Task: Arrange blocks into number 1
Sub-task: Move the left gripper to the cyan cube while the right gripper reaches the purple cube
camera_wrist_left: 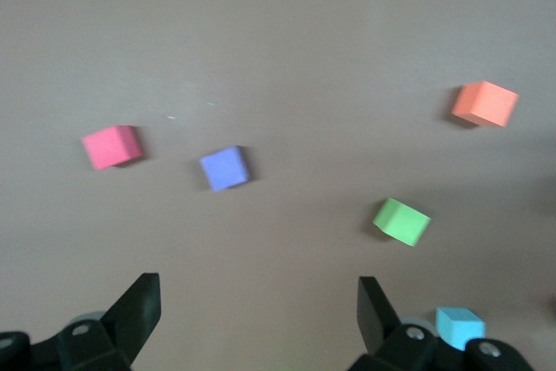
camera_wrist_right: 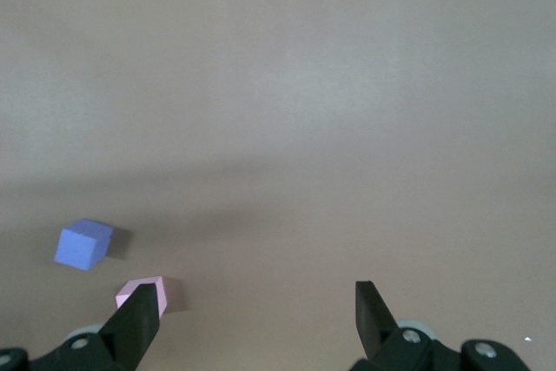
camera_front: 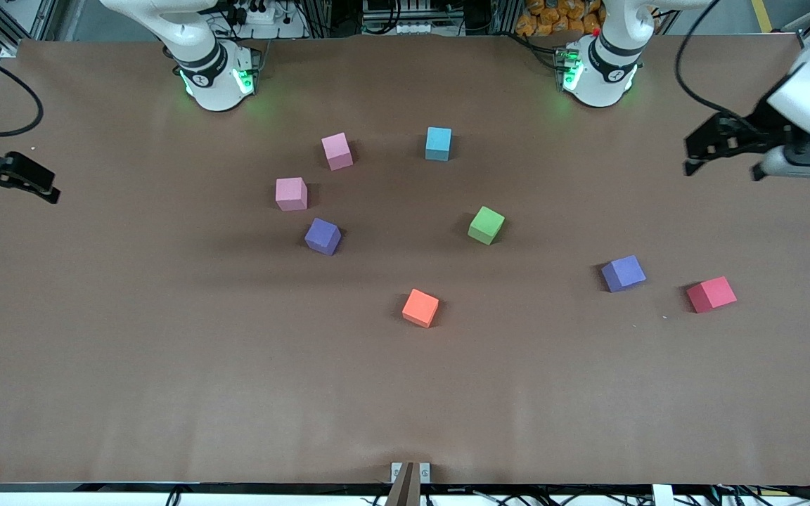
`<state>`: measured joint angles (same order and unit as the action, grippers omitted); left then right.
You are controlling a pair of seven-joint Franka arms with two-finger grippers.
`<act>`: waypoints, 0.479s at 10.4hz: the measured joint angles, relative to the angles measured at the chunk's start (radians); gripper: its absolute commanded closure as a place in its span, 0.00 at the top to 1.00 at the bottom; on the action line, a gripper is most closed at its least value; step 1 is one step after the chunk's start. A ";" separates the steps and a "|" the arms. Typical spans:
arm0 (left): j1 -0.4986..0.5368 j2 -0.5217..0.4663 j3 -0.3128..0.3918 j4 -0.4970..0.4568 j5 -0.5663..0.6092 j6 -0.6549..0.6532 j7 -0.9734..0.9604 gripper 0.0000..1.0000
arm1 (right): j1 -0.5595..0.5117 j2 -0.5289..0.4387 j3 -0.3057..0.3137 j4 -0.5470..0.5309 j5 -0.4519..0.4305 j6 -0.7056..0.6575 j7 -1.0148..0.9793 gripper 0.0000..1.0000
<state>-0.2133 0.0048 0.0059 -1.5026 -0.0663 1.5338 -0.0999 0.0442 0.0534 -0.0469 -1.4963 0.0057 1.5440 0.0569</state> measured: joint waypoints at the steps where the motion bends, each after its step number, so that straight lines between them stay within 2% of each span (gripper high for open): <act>1: -0.008 0.006 -0.054 -0.030 -0.010 0.008 -0.019 1.00 | 0.019 0.022 0.003 -0.005 0.036 0.025 0.001 1.00; 3: -0.035 0.017 -0.192 -0.148 -0.011 0.112 -0.112 1.00 | 0.066 0.083 0.005 -0.052 0.105 0.133 0.029 1.00; 5: -0.053 0.028 -0.333 -0.299 -0.011 0.276 -0.282 1.00 | 0.122 0.145 0.006 -0.143 0.149 0.291 0.179 1.00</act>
<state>-0.2660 0.0330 -0.3268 -1.8020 -0.0774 1.8101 -0.3817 0.1664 0.1985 -0.0413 -1.6392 0.1548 1.8352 0.2361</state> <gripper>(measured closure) 0.000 0.000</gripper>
